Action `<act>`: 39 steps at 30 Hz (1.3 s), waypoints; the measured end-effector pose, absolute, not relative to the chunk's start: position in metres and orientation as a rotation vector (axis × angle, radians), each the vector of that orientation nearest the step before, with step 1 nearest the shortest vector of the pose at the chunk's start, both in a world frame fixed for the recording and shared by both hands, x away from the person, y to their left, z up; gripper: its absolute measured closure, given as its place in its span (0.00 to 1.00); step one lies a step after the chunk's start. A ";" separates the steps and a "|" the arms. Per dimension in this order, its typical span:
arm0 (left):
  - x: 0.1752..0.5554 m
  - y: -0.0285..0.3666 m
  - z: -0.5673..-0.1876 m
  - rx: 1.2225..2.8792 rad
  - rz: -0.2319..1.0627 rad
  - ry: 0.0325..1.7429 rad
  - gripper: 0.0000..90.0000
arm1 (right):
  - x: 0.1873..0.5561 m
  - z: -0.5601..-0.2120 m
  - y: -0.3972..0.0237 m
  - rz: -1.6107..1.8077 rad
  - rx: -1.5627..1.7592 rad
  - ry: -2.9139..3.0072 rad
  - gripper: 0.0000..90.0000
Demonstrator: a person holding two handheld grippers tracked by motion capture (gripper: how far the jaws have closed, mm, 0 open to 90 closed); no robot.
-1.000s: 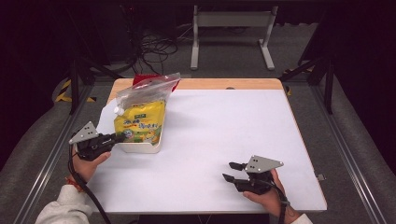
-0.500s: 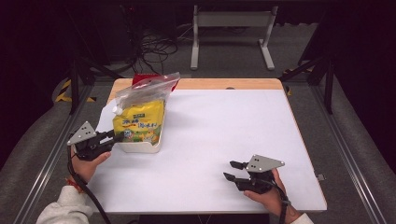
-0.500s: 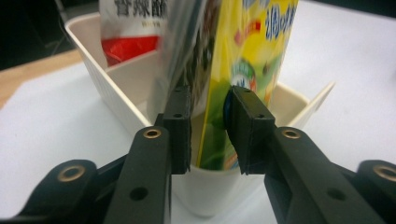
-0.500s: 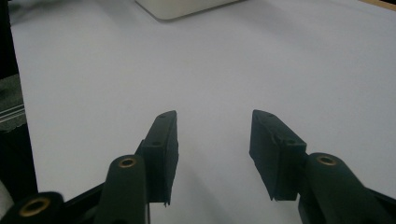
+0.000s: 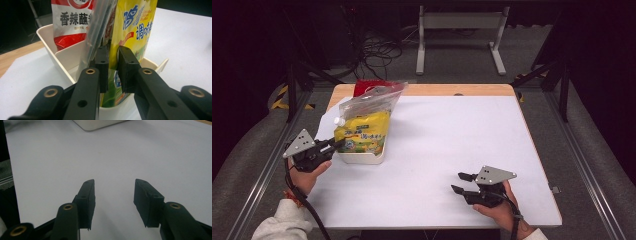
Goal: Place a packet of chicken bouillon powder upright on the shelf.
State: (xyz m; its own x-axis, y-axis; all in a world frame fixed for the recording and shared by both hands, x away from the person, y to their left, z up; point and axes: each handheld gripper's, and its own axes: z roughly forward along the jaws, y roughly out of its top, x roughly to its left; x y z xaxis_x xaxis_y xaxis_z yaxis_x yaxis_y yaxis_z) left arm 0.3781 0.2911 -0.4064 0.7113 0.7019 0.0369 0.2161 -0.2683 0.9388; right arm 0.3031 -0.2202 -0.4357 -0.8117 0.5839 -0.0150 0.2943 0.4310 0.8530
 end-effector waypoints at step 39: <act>0.335 0.285 -0.401 1.748 0.730 0.779 0.66 | 0.302 -0.432 -0.227 1.303 0.769 2.355 0.58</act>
